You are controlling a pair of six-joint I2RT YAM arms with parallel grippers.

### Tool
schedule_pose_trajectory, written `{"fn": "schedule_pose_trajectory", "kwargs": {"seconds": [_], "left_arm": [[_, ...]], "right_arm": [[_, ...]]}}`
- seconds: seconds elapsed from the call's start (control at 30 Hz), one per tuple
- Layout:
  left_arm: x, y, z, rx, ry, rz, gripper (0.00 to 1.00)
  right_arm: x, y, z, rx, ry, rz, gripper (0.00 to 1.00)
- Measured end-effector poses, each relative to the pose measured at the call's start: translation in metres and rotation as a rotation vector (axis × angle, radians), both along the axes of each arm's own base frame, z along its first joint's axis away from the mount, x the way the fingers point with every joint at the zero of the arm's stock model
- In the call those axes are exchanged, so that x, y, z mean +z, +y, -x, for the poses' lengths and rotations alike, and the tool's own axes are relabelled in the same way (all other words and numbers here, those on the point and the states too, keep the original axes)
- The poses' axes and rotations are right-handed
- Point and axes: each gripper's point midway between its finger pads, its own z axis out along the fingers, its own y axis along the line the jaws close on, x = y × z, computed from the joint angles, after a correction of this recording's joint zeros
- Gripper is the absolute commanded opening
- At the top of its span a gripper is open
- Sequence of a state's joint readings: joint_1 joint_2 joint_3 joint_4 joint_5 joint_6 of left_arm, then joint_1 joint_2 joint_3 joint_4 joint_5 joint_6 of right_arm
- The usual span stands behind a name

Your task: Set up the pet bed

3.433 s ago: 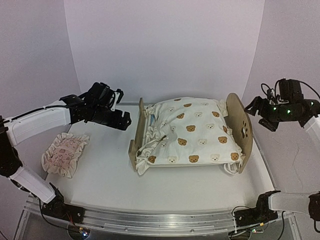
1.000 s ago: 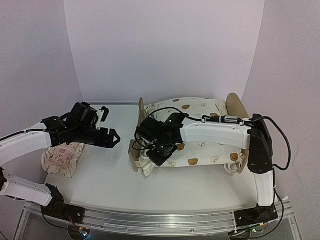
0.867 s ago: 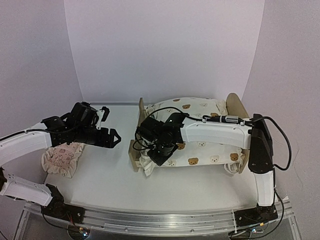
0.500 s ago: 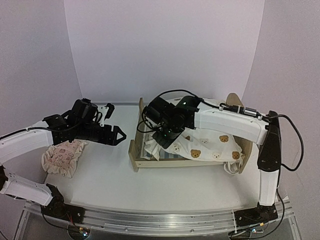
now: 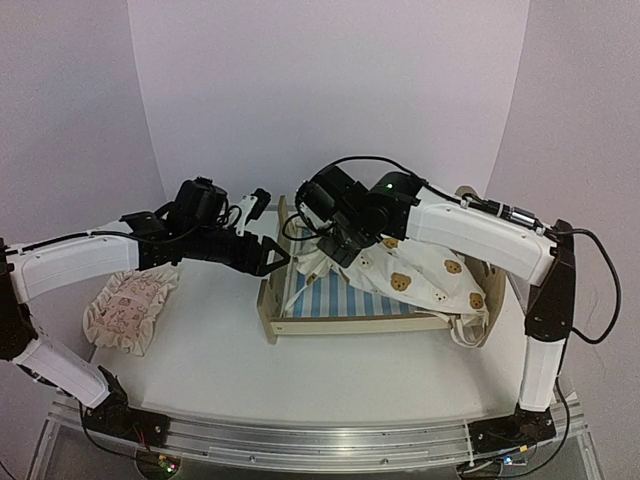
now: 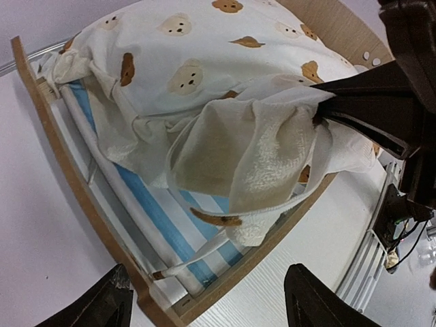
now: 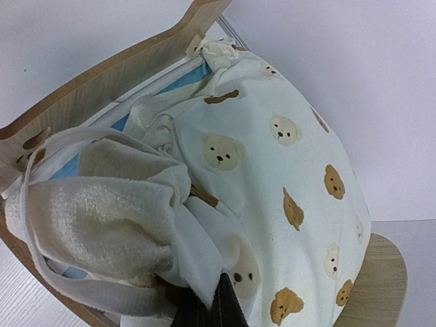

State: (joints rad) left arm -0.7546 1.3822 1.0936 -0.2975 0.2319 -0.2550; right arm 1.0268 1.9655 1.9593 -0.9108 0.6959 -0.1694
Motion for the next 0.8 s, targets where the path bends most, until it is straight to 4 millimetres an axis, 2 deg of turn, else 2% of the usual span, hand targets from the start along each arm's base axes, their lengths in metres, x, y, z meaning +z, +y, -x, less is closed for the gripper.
{"fn": "schedule_pose_trajectory", "kwargs": {"seconds": [0.27,0.33,0.43,0.6,0.7,0.8], "left_arm": [[-0.009,-0.034,-0.005,-0.101,-0.029,-0.018,0.71],[-0.012,-0.042,-0.004,-0.128,-0.039,-0.022,0.67],[-0.015,-0.049,-0.002,-0.153,-0.046,-0.025,0.53],[-0.015,-0.058,-0.009,-0.162,-0.072,-0.036,0.23],[-0.016,-0.056,-0.013,-0.143,-0.085,-0.051,0.14],[-0.018,-0.054,-0.016,-0.112,-0.090,-0.072,0.10]], "right_arm": [[0.025,-0.006,-0.004,0.018,-0.061,-0.015,0.00],[0.031,-0.007,-0.004,0.022,-0.070,-0.025,0.00],[0.033,-0.006,-0.004,0.025,-0.074,-0.030,0.00],[0.030,-0.007,-0.004,0.023,-0.074,-0.022,0.00],[0.031,-0.007,-0.004,0.022,-0.076,-0.025,0.00],[0.031,-0.007,-0.005,0.019,-0.078,-0.026,0.00]]}}
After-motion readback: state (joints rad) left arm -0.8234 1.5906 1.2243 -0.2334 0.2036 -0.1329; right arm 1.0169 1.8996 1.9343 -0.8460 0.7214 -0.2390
